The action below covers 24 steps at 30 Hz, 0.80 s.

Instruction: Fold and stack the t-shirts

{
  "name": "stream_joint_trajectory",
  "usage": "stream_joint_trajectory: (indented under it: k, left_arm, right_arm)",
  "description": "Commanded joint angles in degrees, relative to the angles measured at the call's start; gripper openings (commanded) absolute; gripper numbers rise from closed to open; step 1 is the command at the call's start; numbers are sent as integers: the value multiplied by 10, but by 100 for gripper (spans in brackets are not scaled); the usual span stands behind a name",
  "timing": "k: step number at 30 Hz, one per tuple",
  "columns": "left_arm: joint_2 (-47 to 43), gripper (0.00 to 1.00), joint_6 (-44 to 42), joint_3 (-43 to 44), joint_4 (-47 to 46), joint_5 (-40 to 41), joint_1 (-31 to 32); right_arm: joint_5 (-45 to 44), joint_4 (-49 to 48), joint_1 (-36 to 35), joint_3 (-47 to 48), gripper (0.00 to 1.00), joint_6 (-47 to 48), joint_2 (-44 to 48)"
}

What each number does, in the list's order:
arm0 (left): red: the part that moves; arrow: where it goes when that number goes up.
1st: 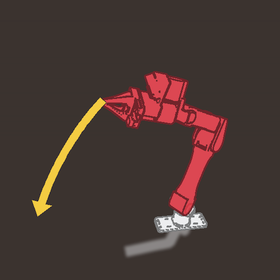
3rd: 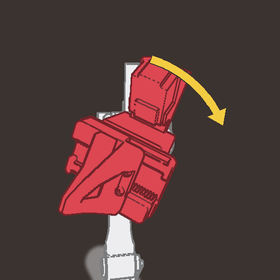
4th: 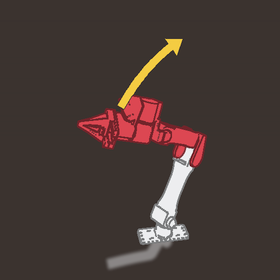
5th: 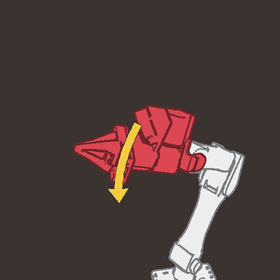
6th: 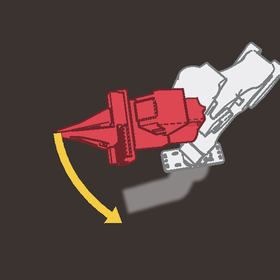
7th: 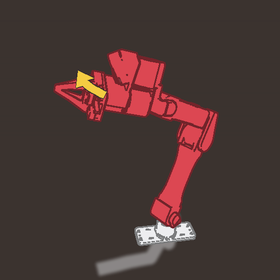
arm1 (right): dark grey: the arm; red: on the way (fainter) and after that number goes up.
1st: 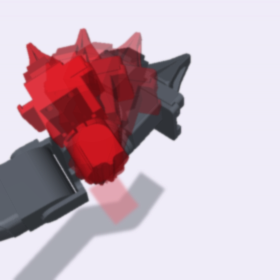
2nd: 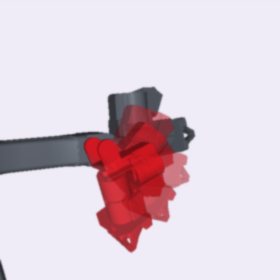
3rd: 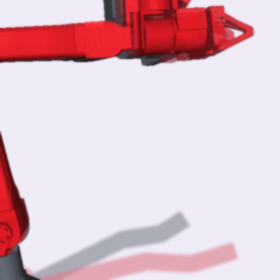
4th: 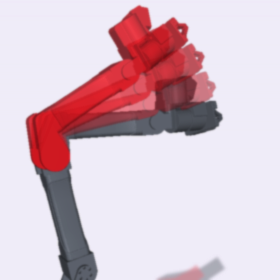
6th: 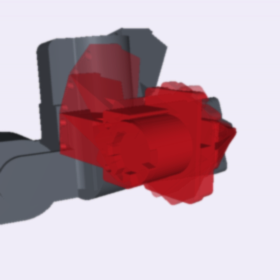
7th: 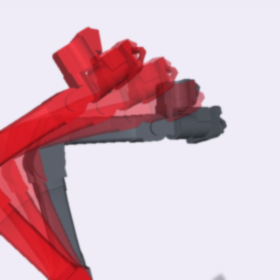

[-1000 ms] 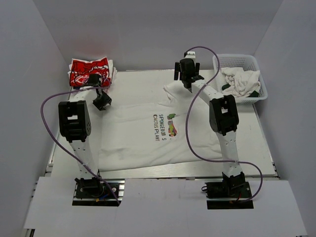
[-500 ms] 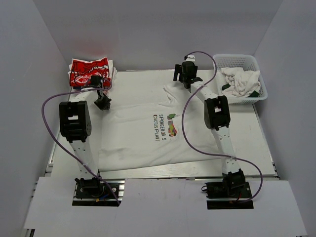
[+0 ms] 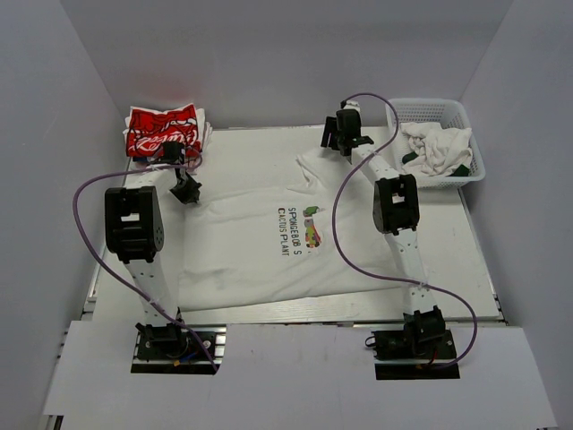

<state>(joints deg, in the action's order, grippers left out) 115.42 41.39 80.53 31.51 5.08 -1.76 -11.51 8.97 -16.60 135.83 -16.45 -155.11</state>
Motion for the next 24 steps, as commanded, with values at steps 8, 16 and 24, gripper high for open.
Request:
stream_joint_trajectory:
  k: [8,16,24]
  left_arm:
    - [-39,0,-10,-35,27,9,2]
    - [-49,0,-32,-15,41,21,2]
    - [-118,0,-32,-52,43,44,7]
  right_arm:
    - [4,117,-24,23,0,60,5]
    - [-73,-6,-43,-90,0,206,140]
    - [-98,-167,-84,-413,0,290,390]
